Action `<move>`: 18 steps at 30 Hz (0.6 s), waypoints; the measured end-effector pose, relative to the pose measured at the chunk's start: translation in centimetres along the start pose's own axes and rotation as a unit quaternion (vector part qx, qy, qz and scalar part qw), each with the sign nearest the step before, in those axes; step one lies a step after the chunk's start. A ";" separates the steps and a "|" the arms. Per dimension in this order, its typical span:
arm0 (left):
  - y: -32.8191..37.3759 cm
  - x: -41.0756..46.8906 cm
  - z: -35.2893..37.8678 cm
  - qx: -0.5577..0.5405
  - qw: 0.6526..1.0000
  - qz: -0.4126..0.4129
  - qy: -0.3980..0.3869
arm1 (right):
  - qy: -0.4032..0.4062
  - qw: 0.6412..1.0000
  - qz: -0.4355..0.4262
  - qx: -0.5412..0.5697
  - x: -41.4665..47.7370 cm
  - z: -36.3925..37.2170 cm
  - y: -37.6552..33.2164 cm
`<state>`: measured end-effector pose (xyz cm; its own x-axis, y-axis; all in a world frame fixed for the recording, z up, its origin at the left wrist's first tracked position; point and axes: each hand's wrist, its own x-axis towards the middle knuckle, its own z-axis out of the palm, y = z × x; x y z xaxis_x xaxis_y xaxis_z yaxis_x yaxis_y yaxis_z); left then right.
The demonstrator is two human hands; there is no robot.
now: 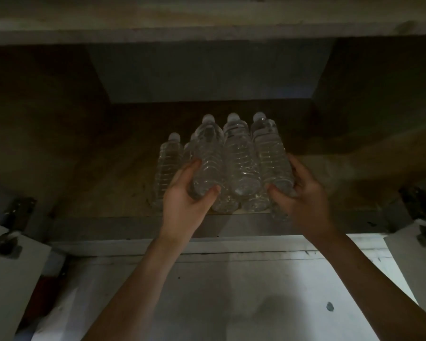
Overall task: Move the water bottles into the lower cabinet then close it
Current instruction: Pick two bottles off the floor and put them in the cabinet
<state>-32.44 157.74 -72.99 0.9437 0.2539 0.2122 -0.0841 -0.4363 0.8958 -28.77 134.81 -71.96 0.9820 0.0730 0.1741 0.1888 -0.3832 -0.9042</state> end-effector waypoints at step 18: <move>17.4 -11.2 -10.8 0.334 0.912 0.002 -0.238 | -0.062 0.960 0.085 -0.258 -12.3 -7.1 -16.3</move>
<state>-47.95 156.58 -55.56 0.9891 -0.0842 -0.1211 -0.0252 -0.9057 0.4232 -43.94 133.60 -56.55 0.9971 0.0664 -0.0363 0.0317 -0.8021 -0.5964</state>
